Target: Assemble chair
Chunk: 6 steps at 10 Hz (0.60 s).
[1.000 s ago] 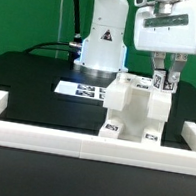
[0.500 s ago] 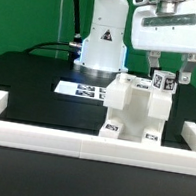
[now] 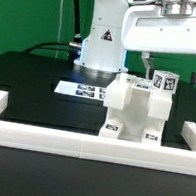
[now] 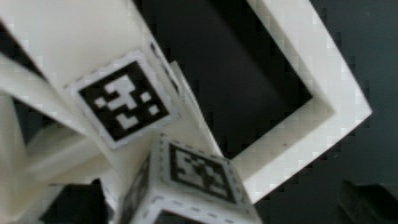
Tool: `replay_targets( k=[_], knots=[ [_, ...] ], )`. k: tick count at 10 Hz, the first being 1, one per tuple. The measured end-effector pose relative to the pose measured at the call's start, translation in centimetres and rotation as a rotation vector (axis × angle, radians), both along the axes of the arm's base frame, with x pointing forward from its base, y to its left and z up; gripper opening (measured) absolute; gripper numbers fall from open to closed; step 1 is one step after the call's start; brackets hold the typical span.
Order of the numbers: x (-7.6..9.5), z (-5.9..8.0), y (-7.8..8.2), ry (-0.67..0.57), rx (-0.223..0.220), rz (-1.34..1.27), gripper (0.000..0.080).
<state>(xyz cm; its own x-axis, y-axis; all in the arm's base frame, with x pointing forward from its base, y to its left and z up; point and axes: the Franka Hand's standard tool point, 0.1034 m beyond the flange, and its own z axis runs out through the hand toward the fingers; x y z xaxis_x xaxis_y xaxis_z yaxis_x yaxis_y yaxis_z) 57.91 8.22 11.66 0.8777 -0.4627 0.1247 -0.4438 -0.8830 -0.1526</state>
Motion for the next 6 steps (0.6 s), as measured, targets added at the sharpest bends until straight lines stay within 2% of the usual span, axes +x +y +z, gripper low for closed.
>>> replay_targets(
  k=[4,6],
  knots=[
    [-0.08,-0.09,-0.39,-0.014,-0.048,0.219,0.0649],
    [-0.03,-0.04,-0.53,-0.025,-0.099,0.419,0.0649]
  ],
)
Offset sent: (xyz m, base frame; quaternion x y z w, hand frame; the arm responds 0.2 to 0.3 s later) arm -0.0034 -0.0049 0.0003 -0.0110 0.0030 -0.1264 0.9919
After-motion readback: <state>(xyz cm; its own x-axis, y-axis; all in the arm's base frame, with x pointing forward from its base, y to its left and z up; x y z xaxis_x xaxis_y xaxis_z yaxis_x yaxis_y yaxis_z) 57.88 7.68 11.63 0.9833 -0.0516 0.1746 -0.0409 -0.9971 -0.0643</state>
